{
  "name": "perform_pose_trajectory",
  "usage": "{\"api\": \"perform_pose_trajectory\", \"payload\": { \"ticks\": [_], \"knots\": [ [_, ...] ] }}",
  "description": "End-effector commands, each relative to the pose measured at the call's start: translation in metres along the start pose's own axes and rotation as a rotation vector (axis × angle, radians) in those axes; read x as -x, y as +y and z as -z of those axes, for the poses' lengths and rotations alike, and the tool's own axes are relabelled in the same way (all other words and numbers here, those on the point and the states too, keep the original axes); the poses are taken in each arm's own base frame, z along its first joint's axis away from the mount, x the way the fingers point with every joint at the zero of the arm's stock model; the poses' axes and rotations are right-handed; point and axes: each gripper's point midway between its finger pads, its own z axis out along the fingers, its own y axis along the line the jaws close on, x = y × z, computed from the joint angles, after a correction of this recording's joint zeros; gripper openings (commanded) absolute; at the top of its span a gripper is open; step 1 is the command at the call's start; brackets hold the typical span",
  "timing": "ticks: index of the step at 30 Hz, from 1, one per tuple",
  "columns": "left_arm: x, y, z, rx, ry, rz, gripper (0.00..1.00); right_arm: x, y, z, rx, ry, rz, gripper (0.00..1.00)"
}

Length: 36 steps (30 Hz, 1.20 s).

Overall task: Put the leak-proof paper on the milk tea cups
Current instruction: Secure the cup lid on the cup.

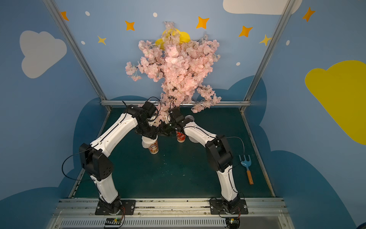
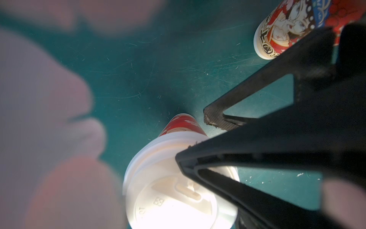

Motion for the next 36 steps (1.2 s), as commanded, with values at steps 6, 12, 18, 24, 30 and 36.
{"api": "perform_pose_trajectory", "payload": {
  "ticks": [6, 12, 18, 24, 30, 36],
  "knots": [
    [0.012, -0.021, -0.025, -0.077, -0.012, 0.035, 0.8, -0.057, 0.003, -0.033, 0.034, 0.199, -0.027, 0.59],
    [0.013, -0.021, -0.025, -0.08, -0.014, 0.033, 0.8, -0.059, 0.042, -0.026, 0.134, 0.209, 0.053, 0.64],
    [0.018, -0.021, -0.014, -0.082, -0.046, 0.041, 0.83, -0.061, 0.015, -0.032, 0.039, 0.212, 0.008, 0.54],
    [0.027, -0.018, 0.018, -0.087, -0.139, 0.063, 0.88, -0.057, 0.005, -0.03, 0.009, 0.189, -0.013, 0.55],
    [0.032, -0.013, 0.048, -0.127, -0.242, 0.127, 0.89, -0.056, 0.008, -0.029, 0.016, 0.184, -0.009, 0.55],
    [0.028, 0.002, 0.061, -0.181, -0.317, 0.213, 0.85, -0.056, 0.01, -0.027, 0.017, 0.181, -0.006, 0.55]
  ]
}}
